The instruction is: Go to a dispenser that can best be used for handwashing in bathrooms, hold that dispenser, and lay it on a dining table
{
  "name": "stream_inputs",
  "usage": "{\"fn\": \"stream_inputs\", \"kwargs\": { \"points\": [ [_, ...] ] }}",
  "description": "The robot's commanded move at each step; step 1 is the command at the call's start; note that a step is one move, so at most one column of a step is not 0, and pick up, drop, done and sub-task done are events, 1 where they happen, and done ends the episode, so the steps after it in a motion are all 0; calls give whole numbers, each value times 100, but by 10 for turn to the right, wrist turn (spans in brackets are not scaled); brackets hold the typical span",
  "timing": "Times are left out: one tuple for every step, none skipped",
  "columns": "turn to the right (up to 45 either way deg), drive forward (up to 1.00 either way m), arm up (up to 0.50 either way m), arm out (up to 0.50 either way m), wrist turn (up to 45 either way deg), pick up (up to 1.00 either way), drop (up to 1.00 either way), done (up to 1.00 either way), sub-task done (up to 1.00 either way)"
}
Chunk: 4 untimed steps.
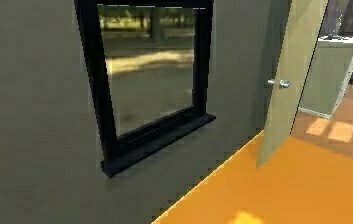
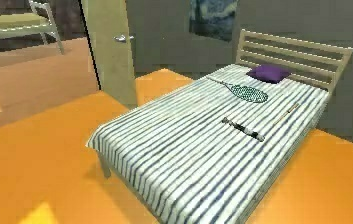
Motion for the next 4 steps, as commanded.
{"fn": "stream_inputs", "kwargs": {
  "points": [
    [420,0,0,0,0,0,0,0,0],
    [0,100,0,0,0,0,0,0,0],
    [60,0,0,0,0,0,0,0,0],
    [0,40,0,0,0,0,0,0,0]
  ]
}}
